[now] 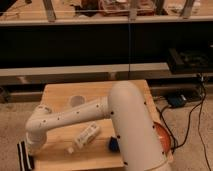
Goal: Push the eraser across the table
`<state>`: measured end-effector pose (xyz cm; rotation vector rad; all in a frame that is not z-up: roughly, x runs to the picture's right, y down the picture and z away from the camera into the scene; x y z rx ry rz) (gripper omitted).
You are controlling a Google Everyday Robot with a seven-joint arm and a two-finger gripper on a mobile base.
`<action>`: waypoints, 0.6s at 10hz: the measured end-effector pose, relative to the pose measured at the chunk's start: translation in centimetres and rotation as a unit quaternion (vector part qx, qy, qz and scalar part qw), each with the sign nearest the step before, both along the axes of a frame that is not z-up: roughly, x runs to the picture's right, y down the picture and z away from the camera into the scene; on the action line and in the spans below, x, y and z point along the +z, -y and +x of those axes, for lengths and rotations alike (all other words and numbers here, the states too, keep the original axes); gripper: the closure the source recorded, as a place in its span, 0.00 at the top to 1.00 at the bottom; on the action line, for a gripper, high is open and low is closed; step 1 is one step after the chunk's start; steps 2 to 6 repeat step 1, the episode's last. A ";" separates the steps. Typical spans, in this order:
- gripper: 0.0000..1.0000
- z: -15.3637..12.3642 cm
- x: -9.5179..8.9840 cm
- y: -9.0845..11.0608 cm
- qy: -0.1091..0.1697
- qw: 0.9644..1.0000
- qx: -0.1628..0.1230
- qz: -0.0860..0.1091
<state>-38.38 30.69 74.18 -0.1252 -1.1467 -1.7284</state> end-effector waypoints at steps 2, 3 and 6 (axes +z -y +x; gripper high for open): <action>0.03 0.3 -0.1 0.2 0.001 1.000 0.002 0.003; 0.03 0.3 -0.1 0.2 0.001 1.000 0.002 0.003; 0.03 0.3 -0.1 0.2 0.001 1.000 0.002 0.003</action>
